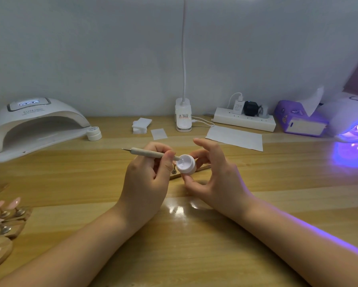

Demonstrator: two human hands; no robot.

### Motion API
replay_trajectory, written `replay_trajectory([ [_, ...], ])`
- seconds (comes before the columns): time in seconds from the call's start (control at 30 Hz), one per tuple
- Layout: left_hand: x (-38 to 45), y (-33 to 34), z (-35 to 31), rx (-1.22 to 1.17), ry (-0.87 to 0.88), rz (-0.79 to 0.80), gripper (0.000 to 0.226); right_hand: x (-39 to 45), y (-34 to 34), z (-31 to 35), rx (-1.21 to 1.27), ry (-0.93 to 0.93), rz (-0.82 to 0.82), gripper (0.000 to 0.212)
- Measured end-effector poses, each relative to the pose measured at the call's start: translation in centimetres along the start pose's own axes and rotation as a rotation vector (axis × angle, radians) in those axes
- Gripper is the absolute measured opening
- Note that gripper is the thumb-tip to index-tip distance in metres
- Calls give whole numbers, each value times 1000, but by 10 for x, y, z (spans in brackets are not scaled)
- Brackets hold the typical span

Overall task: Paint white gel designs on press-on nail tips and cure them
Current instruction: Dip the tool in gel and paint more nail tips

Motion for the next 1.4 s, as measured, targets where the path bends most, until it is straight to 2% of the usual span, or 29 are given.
replay_trajectory([
  [0.43, -2, 4, 3, -52, -59, 51, 13, 0, 0, 0, -4, 2, -15, 69],
  [1.27, -2, 2, -6, -45, -15, 33, 8, 0, -2, 0, -22, 25, -6, 68],
  [1.33, -1, 0, -6, -86, -30, 16, 7, 0, -2, 0, -21, 27, -7, 67],
  [1.4, 3, -4, 1, -270, -140, -38, 9, 0, -2, -1, -19, 35, -10, 67],
])
Point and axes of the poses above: each hand's wrist, its own x-axis towards the middle knuckle, its own y-axis out of the palm, z = x × y, the point moved 9 cm from there along x, towards the middle knuckle, and after that the axes turned 6 degrees about -x, right-handed, at the moved point
